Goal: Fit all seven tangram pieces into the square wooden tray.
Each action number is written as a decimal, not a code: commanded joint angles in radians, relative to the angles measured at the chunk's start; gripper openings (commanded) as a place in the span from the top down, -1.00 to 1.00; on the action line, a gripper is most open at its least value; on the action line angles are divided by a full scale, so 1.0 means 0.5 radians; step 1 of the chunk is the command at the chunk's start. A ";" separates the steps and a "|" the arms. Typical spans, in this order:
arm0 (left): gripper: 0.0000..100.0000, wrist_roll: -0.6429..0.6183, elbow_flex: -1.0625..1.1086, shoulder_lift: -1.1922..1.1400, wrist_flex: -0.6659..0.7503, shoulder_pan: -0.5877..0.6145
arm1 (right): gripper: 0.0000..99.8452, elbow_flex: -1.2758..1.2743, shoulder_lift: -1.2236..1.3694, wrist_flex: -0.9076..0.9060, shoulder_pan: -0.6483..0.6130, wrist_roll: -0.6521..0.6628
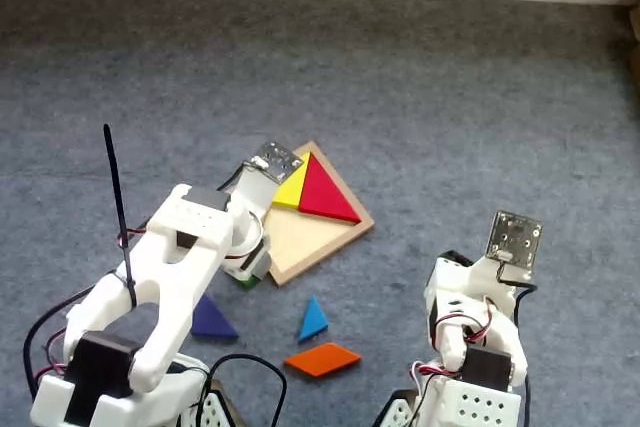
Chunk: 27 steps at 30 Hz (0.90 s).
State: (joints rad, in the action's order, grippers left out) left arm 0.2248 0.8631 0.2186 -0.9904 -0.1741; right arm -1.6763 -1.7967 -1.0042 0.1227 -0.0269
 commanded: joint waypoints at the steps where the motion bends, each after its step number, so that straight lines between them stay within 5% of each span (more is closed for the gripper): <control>1: 0.58 -0.025 0.008 0.002 0.000 -0.029 | 0.98 -0.222 -0.032 0.002 0.032 -0.003; 11: 0.58 -0.080 0.023 -0.011 -0.083 -0.032 | 0.98 -0.222 -0.032 0.002 0.032 -0.003; 19: 0.59 -0.169 -0.345 -0.493 -0.341 -0.032 | 0.98 -0.222 -0.032 0.002 0.032 -0.003; 27: 0.99 -0.178 -0.517 -0.671 -0.448 -0.048 | 0.98 -0.222 -0.032 0.002 0.032 -0.003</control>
State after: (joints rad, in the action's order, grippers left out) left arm 0.1435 0.6176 -0.0974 -1.2006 -0.1788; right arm -1.6763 -1.7967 -1.0042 0.1227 -0.0269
